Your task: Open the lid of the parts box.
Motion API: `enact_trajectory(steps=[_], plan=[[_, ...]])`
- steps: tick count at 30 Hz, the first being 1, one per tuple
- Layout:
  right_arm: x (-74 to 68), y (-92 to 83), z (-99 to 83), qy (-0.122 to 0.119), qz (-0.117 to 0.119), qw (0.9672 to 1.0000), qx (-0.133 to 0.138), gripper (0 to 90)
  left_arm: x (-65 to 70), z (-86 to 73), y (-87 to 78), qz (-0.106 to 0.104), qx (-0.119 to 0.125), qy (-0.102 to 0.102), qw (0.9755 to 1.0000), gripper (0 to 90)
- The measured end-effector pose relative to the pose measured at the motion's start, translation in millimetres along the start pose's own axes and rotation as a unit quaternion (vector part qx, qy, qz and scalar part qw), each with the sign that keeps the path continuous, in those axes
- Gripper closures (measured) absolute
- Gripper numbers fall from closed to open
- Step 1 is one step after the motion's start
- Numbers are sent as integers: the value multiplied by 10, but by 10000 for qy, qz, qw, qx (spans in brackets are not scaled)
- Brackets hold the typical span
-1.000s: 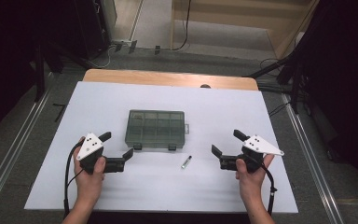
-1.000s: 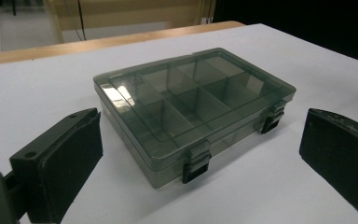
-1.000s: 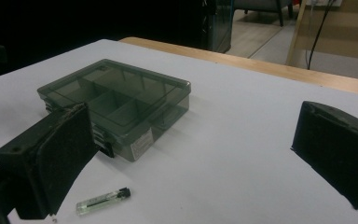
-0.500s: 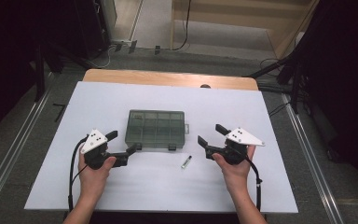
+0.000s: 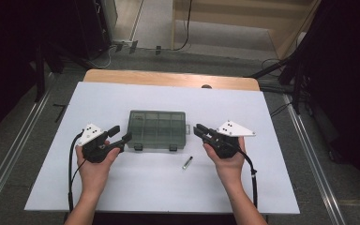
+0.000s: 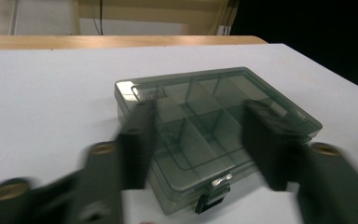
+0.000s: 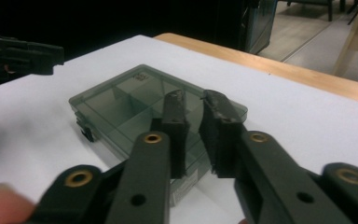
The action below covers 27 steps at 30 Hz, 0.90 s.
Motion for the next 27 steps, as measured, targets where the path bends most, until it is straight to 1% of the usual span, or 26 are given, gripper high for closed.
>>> enact_trajectory(steps=[1,2,3,4,5,6,8,9,12,15,17,23,27], plan=[[3,29,-35,-10,43,9999,-118,852,-13,-21,-9,-2,19,-22,10000,611],[3,29,-35,-10,43,9999,-118,852,-27,-40,-17,51,46,-9,10000,611],[-8,67,-68,52,144,9996,-256,858,-45,-57,-20,66,26,5,10000,678],[-8,67,-68,52,144,9996,-256,881,-63,-70,-14,55,-20,6,10000,678],[-30,99,-90,1,138,9991,-411,900,-82,-82,-8,35,-71,3,10000,754],[-30,99,-90,1,138,9991,-411,900,-100,-94,-5,28,-129,11,9999,754],[-54,130,-114,-72,181,9984,-539,900,-120,-127,10,26,-246,91,9997,831],[-69,154,-150,-118,190,9974,-690,900,-128,-147,20,39,-338,144,9993,878],[-80,162,-184,-106,217,9968,-762,900,-145,-192,24,-13,-441,96,9990,898],[-89,160,-239,-129,175,9958,-884,900,-161,-220,16,36,-544,214,9983,900],[-89,164,-285,-173,179,9948,-990,900,-183,-236,12,46,-601,221,9979,900],[-66,198,-389,-202,138,9916,-1269,900,-237,-324,33,73,-817,145,9965,900],[-50,226,-450,-189,124,9898,-1404,900,-273,-357,57,117,-930,142,9955,900]])
Point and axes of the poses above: each handheld gripper's, and its own axes: y roughly forward along the jaws, z roughly out of its top, x roughly to its right, the point moved 4 cm from there along y, roughly forward along the jaws, and after that the axes turned 4 degrees about x, right-handed, at the moved point
